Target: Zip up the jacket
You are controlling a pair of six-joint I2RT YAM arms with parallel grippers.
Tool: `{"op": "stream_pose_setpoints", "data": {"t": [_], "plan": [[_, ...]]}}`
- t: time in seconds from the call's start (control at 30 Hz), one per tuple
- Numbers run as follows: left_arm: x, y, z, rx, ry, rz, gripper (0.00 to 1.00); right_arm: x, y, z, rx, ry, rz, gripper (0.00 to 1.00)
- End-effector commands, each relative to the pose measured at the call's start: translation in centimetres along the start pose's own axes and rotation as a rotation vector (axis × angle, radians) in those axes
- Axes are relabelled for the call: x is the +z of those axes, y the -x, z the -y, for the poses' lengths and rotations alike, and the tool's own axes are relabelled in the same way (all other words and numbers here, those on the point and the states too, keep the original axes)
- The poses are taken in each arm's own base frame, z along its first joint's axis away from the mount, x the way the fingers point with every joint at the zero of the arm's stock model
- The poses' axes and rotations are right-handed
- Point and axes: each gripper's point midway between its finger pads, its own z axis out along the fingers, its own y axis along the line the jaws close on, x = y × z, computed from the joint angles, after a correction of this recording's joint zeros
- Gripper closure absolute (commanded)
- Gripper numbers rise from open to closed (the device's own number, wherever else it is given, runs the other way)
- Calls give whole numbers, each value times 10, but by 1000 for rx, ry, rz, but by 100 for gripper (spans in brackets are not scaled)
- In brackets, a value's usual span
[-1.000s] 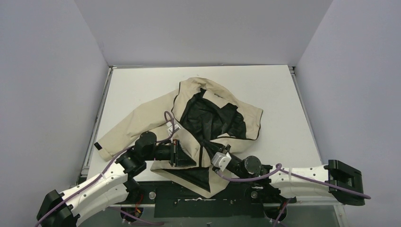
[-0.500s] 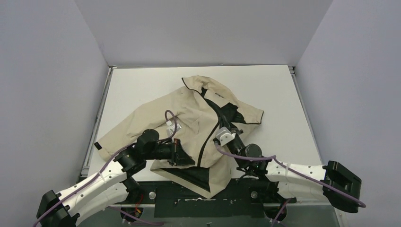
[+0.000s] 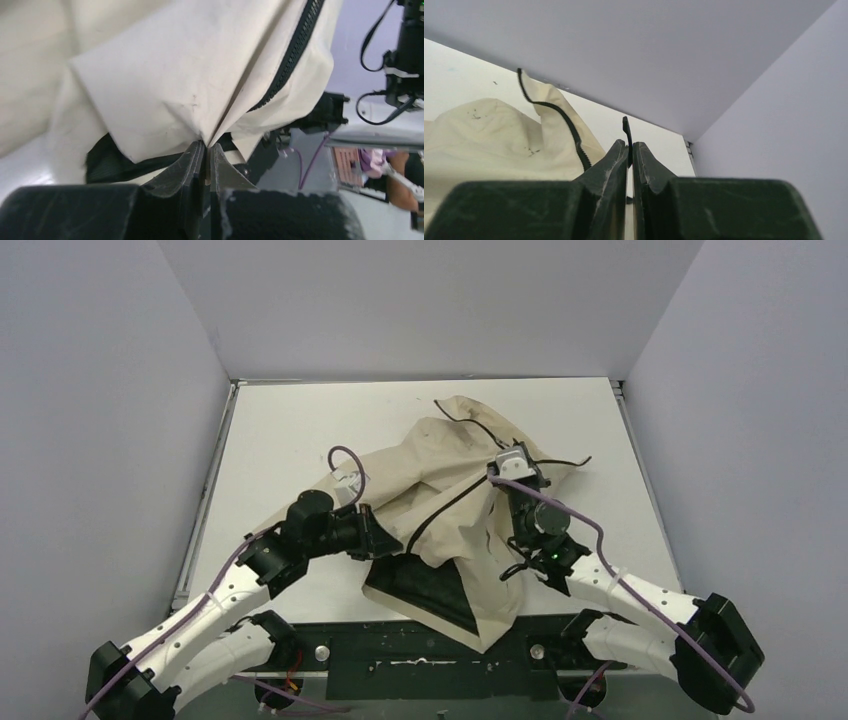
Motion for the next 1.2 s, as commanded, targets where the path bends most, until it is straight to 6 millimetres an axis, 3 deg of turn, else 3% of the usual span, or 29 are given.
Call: {"op": "stream_pose_setpoints", "data": {"t": [0.0, 0.33, 0.6, 0.83, 1.07, 1.17], "plan": [[-10, 11, -34, -20, 110, -15, 100, 27, 6, 76, 107, -245, -48, 100], [-43, 97, -81, -58, 308, 226, 100, 73, -30, 139, 222, -289, -141, 100], [-79, 166, -77, 17, 458, 395, 100, 90, -67, 187, 317, -343, -227, 100], [-88, 206, -66, 29, 488, 483, 100, 95, -90, 228, 439, -419, -260, 100], [-97, 241, -78, 0, 521, 535, 100, 90, -111, 259, 486, -515, -294, 100], [-115, 266, -86, -35, 539, 603, 100, 81, -122, 272, 514, -578, -309, 100]]}}
